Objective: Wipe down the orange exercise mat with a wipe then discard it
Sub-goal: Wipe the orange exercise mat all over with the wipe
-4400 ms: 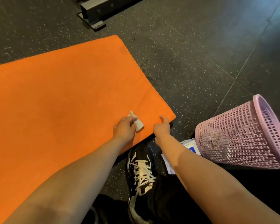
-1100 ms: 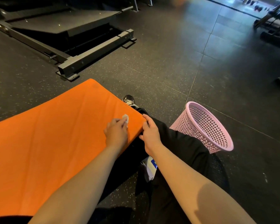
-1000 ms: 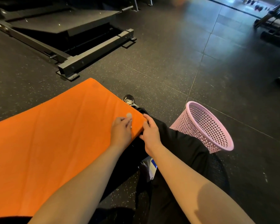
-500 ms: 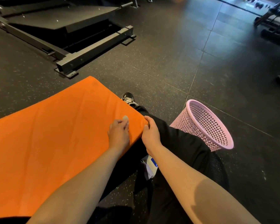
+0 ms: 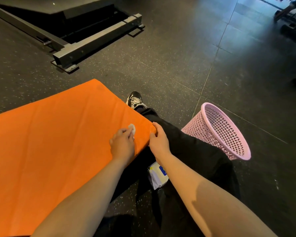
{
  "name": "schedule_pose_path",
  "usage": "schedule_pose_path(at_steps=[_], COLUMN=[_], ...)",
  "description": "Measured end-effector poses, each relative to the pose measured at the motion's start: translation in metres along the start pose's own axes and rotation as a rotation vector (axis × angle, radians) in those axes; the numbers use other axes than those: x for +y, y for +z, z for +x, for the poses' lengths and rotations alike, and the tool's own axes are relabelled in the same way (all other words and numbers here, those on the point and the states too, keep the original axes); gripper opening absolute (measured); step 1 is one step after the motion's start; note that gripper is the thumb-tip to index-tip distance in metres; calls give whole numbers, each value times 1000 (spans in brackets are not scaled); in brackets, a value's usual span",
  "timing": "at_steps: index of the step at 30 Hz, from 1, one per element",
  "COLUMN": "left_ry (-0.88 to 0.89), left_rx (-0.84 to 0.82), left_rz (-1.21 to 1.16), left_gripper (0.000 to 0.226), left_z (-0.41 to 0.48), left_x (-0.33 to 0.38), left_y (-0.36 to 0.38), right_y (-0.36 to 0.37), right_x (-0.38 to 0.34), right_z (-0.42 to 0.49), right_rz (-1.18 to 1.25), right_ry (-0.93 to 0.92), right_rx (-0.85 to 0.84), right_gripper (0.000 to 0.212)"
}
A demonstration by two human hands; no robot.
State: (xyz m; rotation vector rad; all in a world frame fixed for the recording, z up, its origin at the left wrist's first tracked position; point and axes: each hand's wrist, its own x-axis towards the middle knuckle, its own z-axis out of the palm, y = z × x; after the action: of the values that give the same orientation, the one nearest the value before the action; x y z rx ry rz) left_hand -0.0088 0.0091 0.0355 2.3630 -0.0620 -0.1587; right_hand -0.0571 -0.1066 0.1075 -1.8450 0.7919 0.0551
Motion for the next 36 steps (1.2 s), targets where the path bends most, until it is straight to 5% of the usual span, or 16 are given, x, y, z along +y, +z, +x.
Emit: schedule_pose_path(at_steps=[3, 11, 19, 27, 36], left_ry=[-29, 250, -42, 361, 57], left_rx=[22, -69, 53, -21, 41], left_rz=[-55, -129, -100, -202, -120], left_gripper=[31, 31, 30, 29, 30], left_z=[0, 16, 30, 19, 10], left_x=[0, 38, 0, 49, 29], left_y=[9, 7, -8, -8, -17], right_y=[0, 0, -5, -10, -18], right_x=[-1, 2, -6, -17, -27], right_z=[1, 9, 7, -8, -23], right_rz=[13, 155, 222, 95, -334], right_ry=[2, 37, 63, -74, -163], right_rx=[12, 40, -20, 31, -61], right_gripper=[41, 39, 49, 47, 62])
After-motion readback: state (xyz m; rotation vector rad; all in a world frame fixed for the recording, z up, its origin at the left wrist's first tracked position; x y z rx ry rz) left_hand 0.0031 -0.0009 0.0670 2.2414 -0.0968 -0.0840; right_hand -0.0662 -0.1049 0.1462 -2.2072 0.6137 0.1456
